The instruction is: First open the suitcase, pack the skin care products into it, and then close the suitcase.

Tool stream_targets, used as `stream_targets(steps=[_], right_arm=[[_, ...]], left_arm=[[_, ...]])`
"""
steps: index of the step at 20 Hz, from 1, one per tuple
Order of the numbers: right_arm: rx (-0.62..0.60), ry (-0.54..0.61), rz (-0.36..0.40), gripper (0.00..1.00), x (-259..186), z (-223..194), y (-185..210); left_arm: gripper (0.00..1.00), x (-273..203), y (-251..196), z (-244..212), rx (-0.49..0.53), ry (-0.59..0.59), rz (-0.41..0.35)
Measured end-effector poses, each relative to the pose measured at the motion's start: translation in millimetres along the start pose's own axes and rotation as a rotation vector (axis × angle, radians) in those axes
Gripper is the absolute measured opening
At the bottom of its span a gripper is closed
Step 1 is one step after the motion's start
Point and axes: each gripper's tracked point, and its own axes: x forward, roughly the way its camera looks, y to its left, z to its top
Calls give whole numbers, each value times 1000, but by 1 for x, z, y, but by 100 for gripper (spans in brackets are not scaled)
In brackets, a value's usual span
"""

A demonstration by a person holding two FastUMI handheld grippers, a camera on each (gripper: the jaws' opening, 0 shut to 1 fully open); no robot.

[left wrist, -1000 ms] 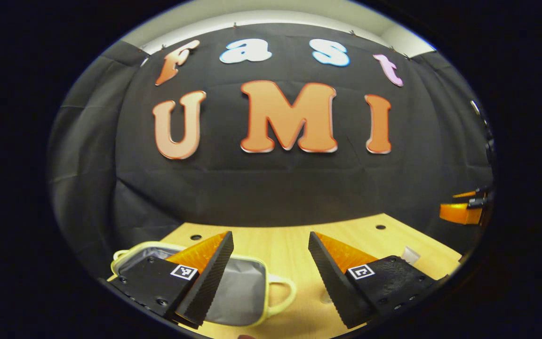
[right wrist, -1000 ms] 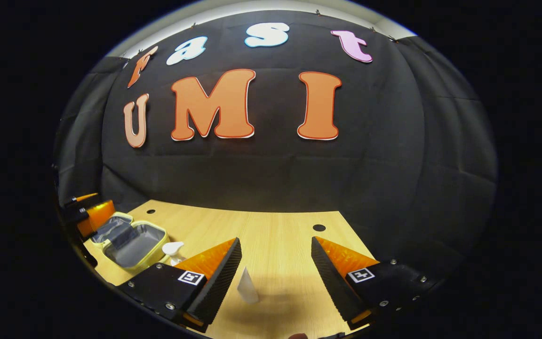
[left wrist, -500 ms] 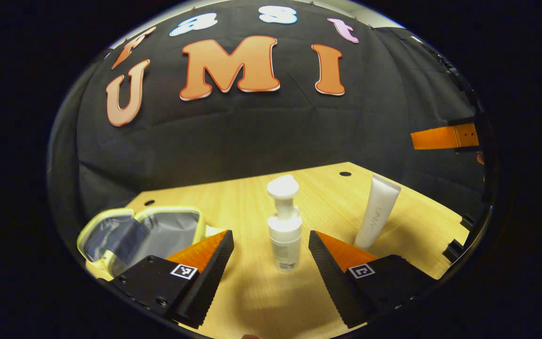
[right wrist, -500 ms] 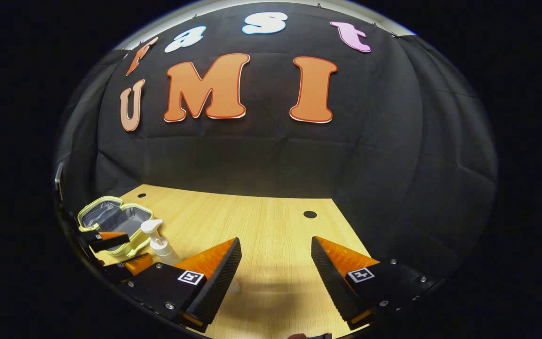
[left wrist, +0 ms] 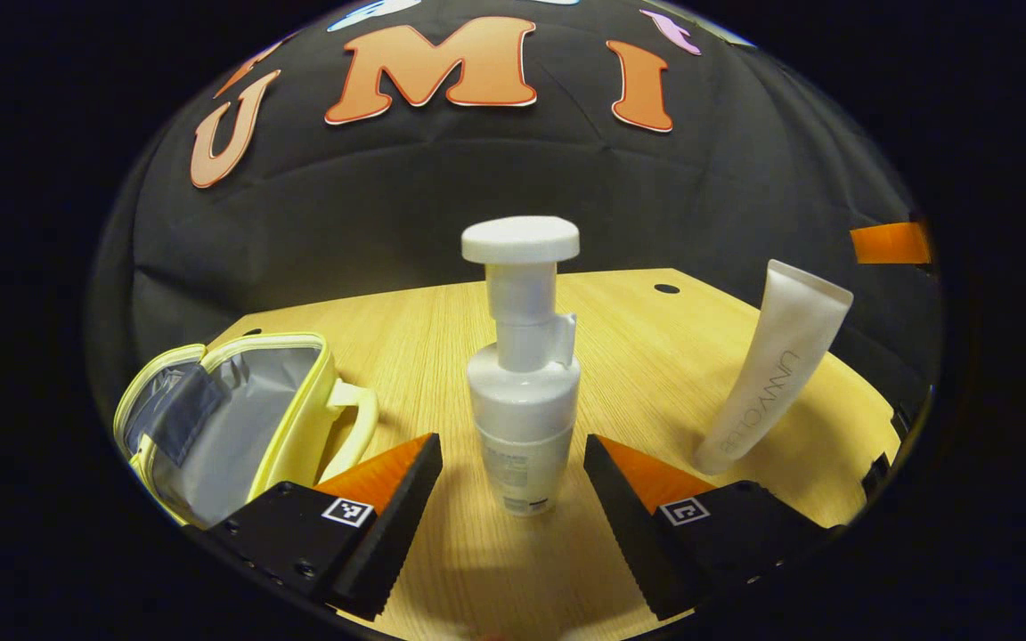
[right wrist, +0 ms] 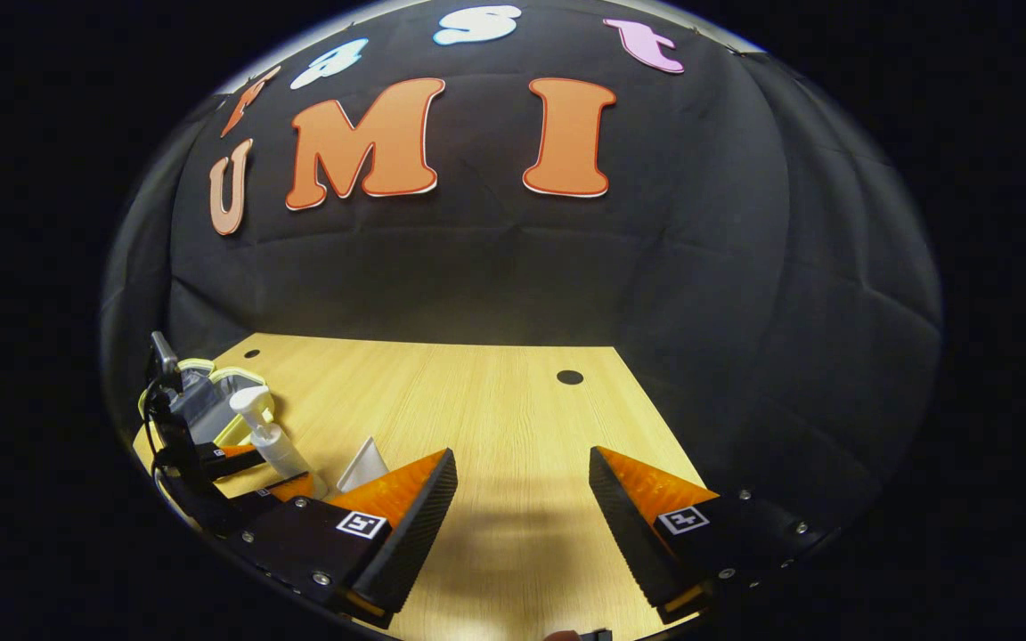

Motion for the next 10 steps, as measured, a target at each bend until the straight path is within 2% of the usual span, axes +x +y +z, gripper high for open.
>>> stream_targets(steps=[2,3,5,10], right_arm=[[3,12,7,95,1,-5,2],[1,18,12,95,1,-8,5],[-5,27,29,95,-3,-15,11],[-4,44,134,95,-15,-30,51]], left_arm=[[97,7,-2,-1,-15,7,-4],[77,7,-7,0,-33,2,-8],[61,12,-7,2,-14,2,-12],[59,-3,-9,16,-45,23,-34]])
